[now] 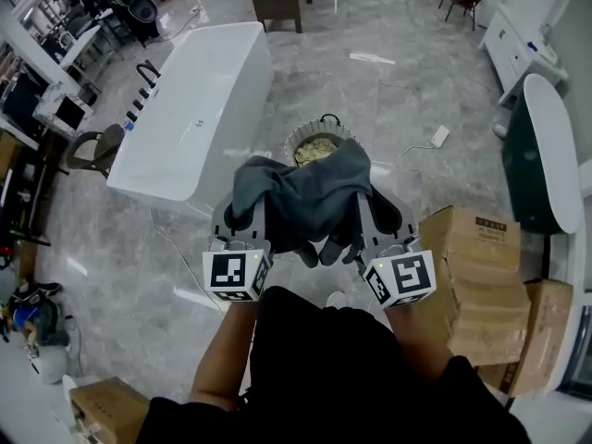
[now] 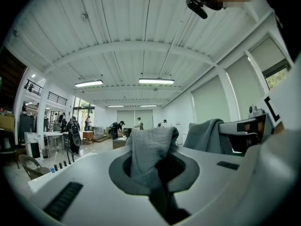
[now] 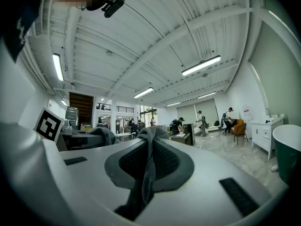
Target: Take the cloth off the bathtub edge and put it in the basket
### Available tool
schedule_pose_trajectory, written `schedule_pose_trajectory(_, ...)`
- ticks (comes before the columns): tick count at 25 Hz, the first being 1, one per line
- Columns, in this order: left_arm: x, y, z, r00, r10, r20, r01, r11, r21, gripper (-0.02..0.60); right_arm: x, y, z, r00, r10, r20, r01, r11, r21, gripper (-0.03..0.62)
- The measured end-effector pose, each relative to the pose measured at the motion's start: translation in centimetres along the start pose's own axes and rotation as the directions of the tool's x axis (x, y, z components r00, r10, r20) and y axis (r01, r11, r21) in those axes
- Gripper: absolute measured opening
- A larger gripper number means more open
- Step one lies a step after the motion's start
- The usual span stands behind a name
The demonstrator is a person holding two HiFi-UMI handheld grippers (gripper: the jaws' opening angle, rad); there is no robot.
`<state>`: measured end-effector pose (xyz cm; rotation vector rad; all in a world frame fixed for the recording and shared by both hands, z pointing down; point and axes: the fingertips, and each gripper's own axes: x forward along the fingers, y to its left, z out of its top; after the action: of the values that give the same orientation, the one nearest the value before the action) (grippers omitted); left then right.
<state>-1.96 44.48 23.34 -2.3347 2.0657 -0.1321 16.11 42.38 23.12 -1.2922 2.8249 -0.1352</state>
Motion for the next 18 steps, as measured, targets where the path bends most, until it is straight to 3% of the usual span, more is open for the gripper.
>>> schedule_pose_trajectory(6,2.0,-1.2,1.6,1.000,-0.007,0.021,0.007,1.000,0.003,0.043,0.7,-1.8,1.2,1.000,0.020,0.001,-0.020,1.000,-0.009,0.040)
schedule_pose_trajectory(11,4.8,-0.8,3.1,0.998,-0.047,0.051,0.052,0.993,-0.101,0.043,2.6,-3.1,1.9,0.999,0.033,0.017,-0.033,0.999,-0.016,0.041)
schedule_pose_trajectory(18,10.5,0.7,3.5,0.995,-0.085,0.057,0.089,0.994,-0.063,0.043,7.6,-5.4,2.0,1.000,0.010,0.005,-0.010,1.000,-0.007,0.041)
